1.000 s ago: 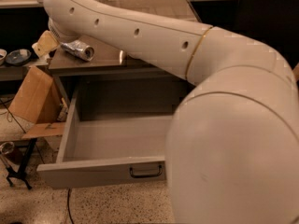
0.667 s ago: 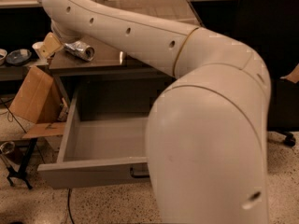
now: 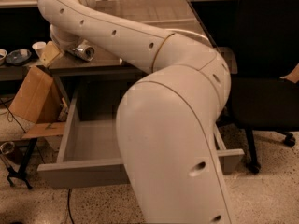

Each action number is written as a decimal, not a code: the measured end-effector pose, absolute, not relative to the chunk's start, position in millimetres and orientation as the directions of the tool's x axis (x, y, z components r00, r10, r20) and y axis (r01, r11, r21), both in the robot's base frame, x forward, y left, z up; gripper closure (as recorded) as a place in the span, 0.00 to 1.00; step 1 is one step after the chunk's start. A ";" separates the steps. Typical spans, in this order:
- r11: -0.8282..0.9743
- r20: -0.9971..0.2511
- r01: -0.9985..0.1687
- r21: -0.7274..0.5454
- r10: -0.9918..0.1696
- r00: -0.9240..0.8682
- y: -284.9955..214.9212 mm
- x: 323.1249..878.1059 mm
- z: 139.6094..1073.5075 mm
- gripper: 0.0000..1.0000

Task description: Place redbull can into top drawer

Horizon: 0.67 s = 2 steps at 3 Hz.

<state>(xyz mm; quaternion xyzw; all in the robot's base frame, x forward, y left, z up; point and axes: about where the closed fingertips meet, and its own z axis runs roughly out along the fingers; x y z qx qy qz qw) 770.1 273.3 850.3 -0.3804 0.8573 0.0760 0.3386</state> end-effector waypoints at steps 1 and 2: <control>0.682 -0.597 -0.722 -0.114 -0.628 -0.499 280.1 772.6 837.7 0.14; 0.676 -0.570 -0.728 -0.113 -0.645 -0.510 273.2 773.8 835.2 0.45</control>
Offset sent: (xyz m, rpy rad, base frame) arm 0.0059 -0.0012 -0.0138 -0.0687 0.0917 0.0372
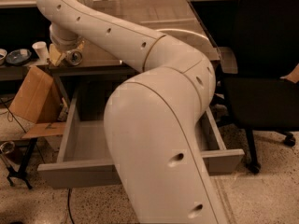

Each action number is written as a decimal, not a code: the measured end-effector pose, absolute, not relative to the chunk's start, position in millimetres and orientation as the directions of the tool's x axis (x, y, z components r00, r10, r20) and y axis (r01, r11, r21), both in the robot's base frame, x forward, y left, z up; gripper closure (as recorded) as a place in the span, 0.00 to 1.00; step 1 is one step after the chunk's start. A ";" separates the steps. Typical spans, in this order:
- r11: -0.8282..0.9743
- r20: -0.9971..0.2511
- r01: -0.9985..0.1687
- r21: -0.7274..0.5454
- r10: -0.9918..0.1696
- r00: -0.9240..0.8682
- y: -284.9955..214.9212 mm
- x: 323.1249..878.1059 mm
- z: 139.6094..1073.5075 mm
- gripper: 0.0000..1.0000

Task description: Place redbull can into top drawer

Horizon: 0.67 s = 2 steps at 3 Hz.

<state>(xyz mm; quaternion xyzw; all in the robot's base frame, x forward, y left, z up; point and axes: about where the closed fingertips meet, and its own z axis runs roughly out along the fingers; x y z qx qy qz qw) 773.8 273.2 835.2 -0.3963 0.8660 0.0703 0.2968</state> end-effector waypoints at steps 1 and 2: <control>0.685 -0.564 -0.718 -0.123 -0.643 -0.518 261.9 772.9 840.6 0.68; 0.713 -0.578 -0.685 -0.150 -0.625 -0.525 236.2 767.8 859.3 0.92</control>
Offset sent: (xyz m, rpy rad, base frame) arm -0.0177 -0.0724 0.0547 -0.0236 -0.0844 -0.1081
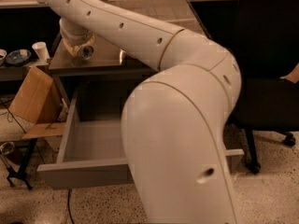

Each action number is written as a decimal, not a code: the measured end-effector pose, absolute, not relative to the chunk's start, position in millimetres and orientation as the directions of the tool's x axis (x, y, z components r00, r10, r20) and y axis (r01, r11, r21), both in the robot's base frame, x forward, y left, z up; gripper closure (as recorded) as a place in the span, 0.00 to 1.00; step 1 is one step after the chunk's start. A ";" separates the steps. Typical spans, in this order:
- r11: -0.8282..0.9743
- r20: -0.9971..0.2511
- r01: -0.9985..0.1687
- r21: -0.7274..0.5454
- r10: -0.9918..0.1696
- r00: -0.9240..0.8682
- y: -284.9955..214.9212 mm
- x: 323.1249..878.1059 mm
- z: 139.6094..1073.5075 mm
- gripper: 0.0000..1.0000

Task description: Place redbull can into top drawer

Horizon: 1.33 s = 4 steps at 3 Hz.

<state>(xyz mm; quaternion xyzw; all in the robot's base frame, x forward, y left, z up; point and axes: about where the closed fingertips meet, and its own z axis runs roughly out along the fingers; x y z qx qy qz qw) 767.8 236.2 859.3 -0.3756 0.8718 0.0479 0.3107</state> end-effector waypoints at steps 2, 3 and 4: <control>0.685 -0.635 -0.703 -0.193 -0.633 -0.443 170.6 702.4 919.6 1.00; 0.608 -0.620 -0.773 -0.178 -0.680 -0.392 146.2 657.8 923.9 1.00; 0.491 -0.546 -0.866 -0.091 -0.752 -0.369 126.5 610.7 879.9 1.00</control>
Offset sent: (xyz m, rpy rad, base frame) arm -0.1151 -0.1033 0.0919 0.0443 -0.1235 0.1645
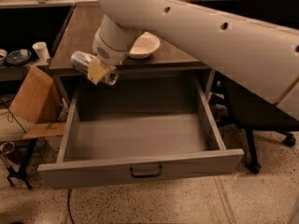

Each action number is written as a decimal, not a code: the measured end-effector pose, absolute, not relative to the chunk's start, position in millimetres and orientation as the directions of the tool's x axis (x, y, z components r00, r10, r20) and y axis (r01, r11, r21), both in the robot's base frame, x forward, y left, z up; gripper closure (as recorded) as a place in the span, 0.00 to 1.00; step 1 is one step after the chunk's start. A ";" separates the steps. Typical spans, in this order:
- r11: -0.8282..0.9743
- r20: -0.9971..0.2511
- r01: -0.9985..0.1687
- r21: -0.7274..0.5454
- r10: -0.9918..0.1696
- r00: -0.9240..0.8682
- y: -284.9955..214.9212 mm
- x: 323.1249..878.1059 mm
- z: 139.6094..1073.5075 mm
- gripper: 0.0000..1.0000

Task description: Place redbull can into top drawer

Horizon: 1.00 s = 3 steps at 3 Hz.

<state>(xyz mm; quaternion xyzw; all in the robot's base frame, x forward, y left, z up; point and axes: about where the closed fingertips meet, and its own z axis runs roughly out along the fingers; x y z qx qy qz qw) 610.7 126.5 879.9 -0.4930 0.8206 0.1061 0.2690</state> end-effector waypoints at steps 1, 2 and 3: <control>0.355 -0.465 -0.935 0.000 -0.828 -0.315 114.1 576.0 815.7 1.00; 0.284 -0.399 -0.953 0.109 -0.865 -0.304 110.1 553.8 744.1 1.00; 0.272 -0.343 -0.940 0.206 -0.879 -0.330 115.3 542.5 682.9 0.81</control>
Offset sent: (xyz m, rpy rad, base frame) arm -0.0817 -0.0230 -0.2287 -0.0995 0.4235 0.2984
